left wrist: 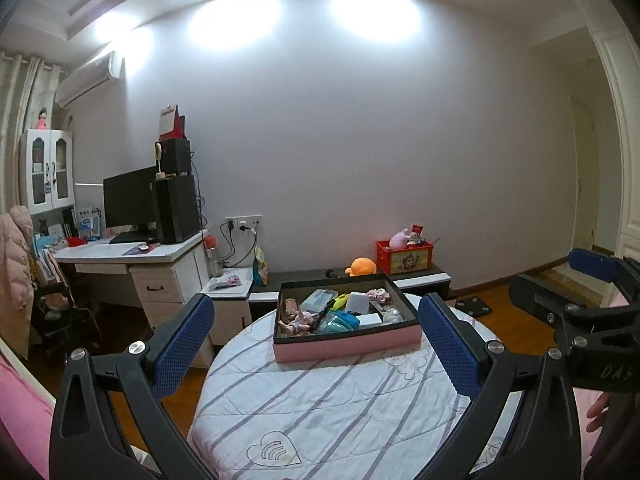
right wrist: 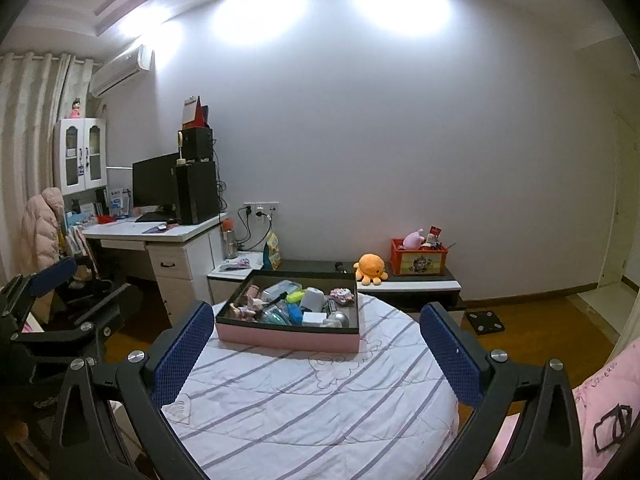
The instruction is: Organize rigid objects
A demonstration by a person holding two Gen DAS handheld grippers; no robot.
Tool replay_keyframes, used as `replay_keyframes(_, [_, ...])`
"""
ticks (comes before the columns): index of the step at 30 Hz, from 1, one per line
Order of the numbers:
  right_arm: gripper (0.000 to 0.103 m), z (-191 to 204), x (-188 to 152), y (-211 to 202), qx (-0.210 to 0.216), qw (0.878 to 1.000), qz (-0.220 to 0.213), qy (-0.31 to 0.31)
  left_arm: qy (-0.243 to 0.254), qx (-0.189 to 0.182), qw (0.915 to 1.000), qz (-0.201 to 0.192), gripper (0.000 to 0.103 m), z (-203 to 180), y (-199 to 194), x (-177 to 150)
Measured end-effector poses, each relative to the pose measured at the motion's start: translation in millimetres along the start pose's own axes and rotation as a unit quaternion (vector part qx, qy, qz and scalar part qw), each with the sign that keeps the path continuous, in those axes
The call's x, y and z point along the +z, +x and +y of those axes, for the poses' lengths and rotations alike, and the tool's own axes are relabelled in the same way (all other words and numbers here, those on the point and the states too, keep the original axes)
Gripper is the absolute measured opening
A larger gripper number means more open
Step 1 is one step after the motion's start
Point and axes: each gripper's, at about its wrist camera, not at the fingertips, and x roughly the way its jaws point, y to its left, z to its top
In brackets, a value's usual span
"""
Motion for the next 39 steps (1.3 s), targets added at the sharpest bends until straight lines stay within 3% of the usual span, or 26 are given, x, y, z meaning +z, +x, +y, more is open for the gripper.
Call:
replay_keyframes(4, [0.103, 3, -7, -1, -0.005, 1.000, -0.016, -0.008, 0.005, 0.015, 0.9996, -0.025, 0.103, -4, -6, -4])
replay_keyframes(16, [0.103, 8, -4, -26, -0.004, 0.997, -0.072, -0.017, 0.008, 0.009, 0.9984, -0.055, 0.103, -4, -16, 1])
replay_keyframes(31, [0.103, 23, 0, -33, -0.020, 0.993, -0.116, -0.029, 0.007, 0.035, 0.9968, -0.071, 0.103, 7, -25, 9])
replay_keyframes(39, [0.103, 26, 1, -29, -0.020, 0.993, -0.115, -0.029, 0.004, 0.032, 0.9970, -0.070, 0.103, 12, -22, 8])
